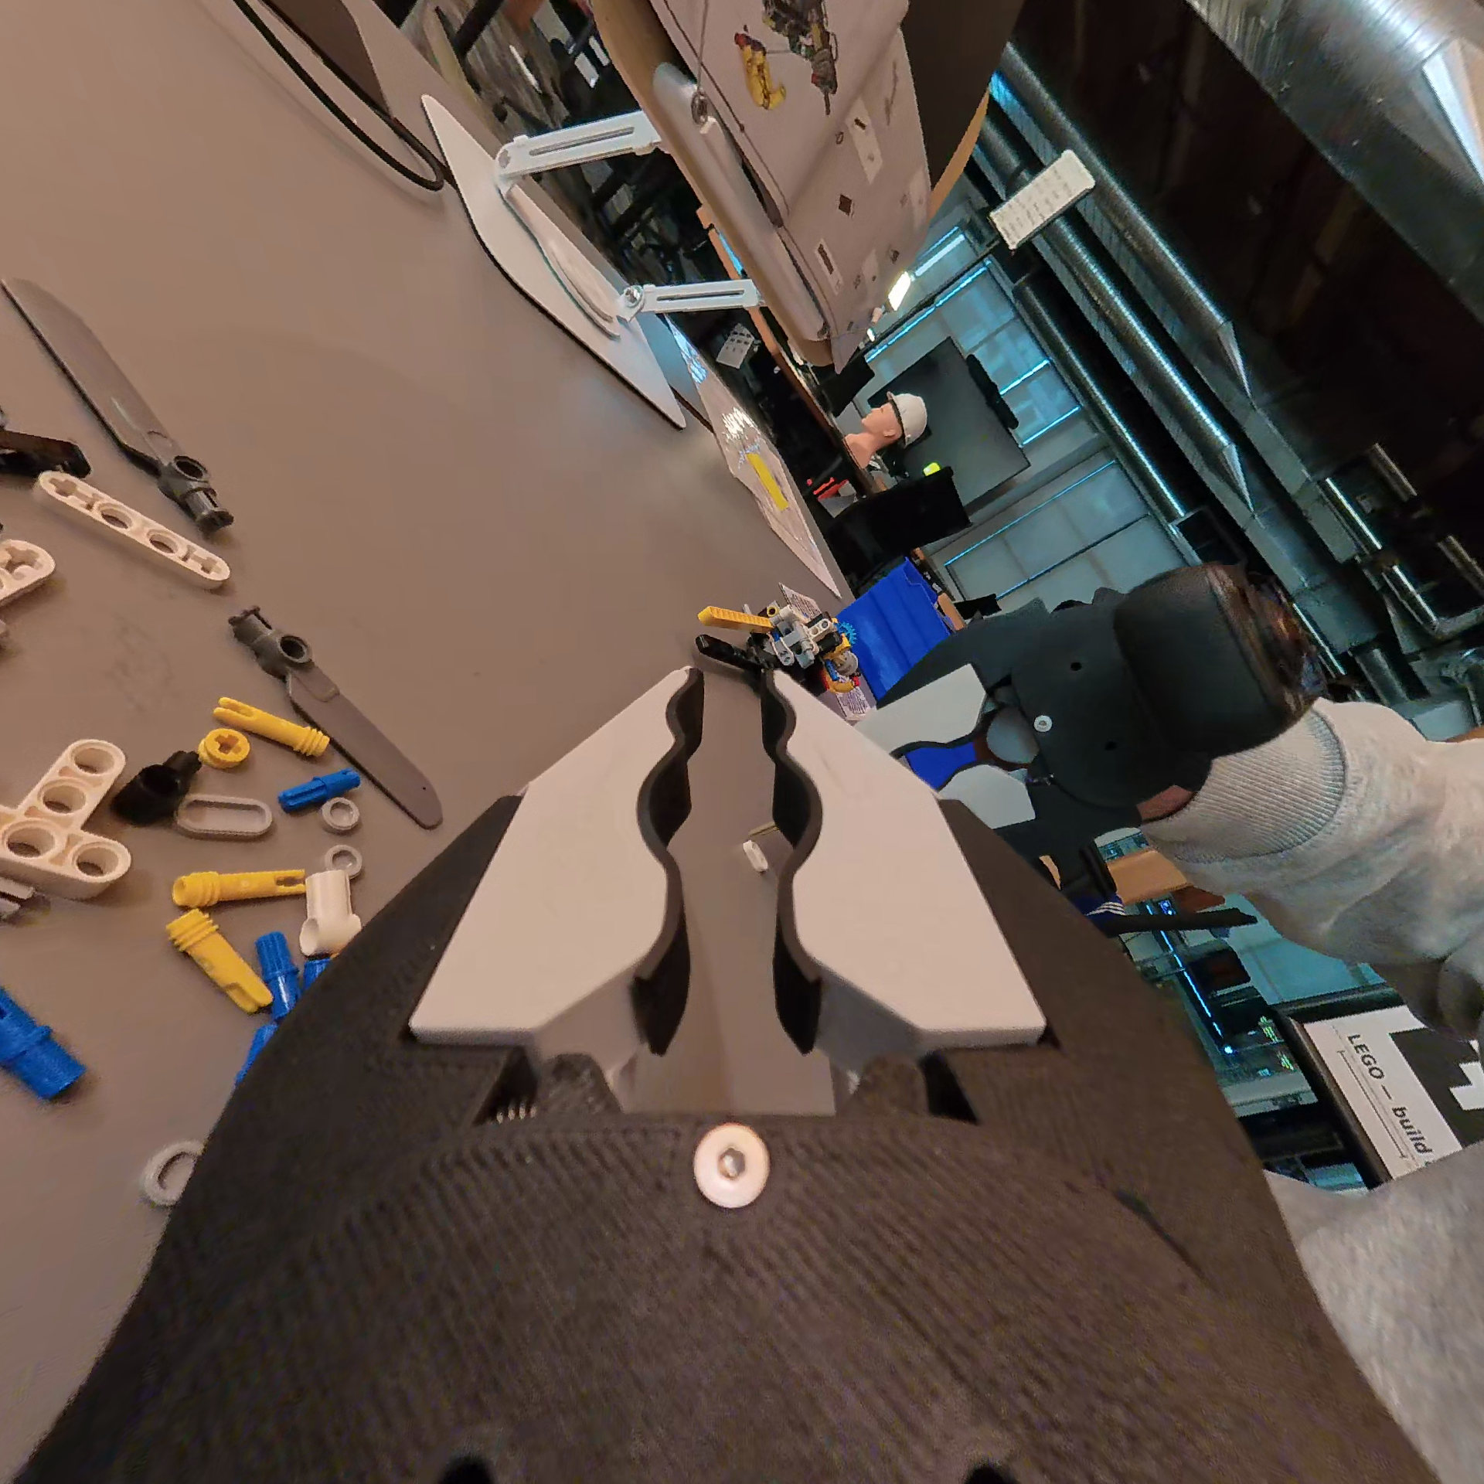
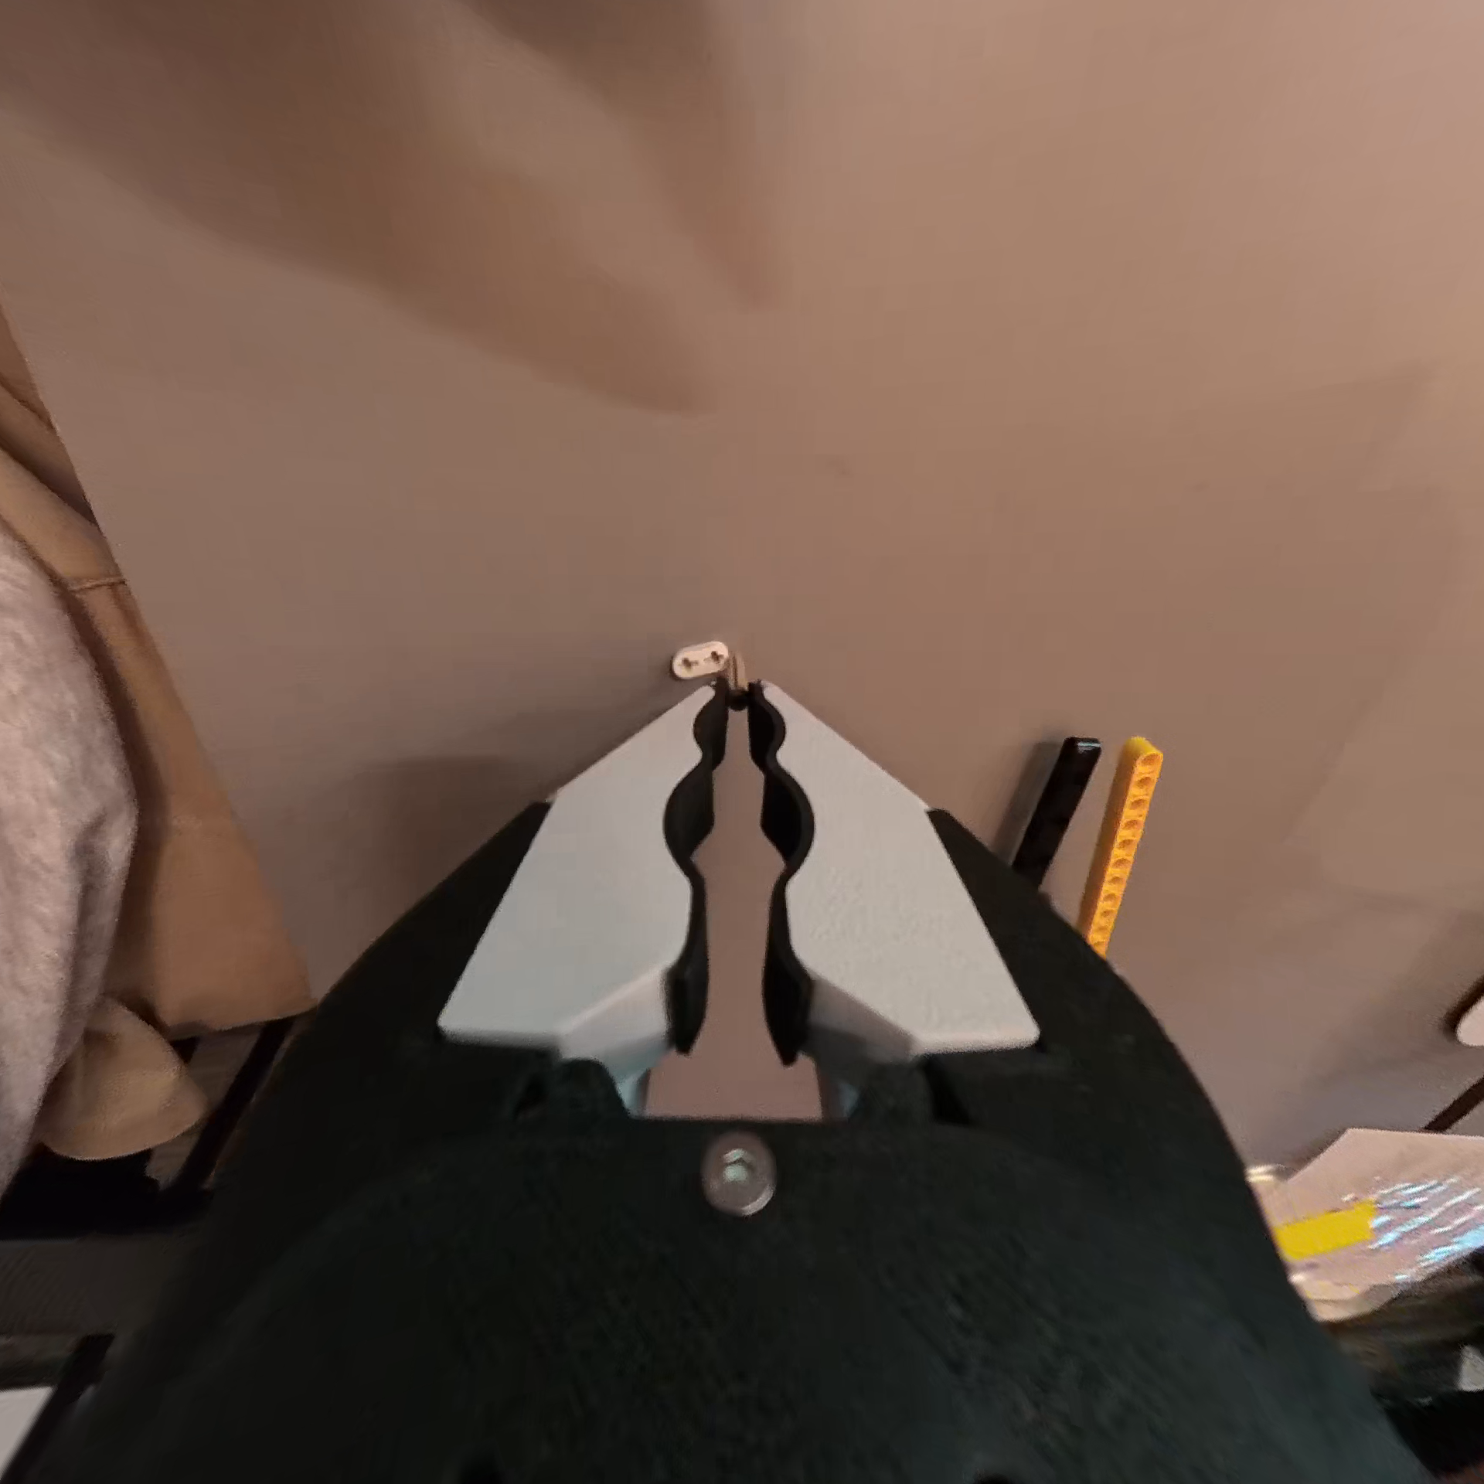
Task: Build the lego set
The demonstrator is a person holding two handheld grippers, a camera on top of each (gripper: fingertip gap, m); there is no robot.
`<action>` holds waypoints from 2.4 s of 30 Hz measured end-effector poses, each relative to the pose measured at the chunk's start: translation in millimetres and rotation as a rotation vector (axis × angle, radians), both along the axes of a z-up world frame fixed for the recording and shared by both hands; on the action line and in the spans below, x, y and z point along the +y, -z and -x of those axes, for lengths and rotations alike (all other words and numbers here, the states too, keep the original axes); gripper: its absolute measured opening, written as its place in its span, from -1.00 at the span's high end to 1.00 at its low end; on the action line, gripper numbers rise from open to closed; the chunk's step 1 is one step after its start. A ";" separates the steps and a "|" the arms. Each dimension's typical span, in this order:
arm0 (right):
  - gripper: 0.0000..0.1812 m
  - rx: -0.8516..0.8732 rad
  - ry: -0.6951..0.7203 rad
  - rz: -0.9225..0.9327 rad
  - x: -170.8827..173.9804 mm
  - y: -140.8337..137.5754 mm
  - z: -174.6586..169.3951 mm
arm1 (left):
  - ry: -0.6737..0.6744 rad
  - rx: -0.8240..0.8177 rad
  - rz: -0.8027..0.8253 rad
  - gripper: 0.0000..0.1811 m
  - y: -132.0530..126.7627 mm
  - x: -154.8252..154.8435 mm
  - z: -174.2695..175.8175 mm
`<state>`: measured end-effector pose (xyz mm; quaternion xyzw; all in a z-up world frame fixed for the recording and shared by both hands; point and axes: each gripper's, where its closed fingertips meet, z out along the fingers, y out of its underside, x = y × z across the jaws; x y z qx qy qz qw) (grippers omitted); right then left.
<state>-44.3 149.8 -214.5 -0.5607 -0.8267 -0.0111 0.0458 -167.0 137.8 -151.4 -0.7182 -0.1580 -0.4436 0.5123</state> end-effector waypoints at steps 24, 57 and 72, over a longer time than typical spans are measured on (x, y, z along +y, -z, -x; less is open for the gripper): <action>0.96 0.005 0.458 0.107 -1.2 0.4 0.8 | 0.010 -0.054 -0.019 0.86 -7.8 -2.2 0.0; 0.96 -0.012 0.478 0.076 -2.3 1.1 -0.6 | 0.012 -0.075 -0.016 0.86 -8.1 -2.8 0.8; 0.96 0.032 0.606 0.069 -1.5 2.0 2.4 | 0.002 -0.083 -0.020 0.86 -9.7 -3.2 4.4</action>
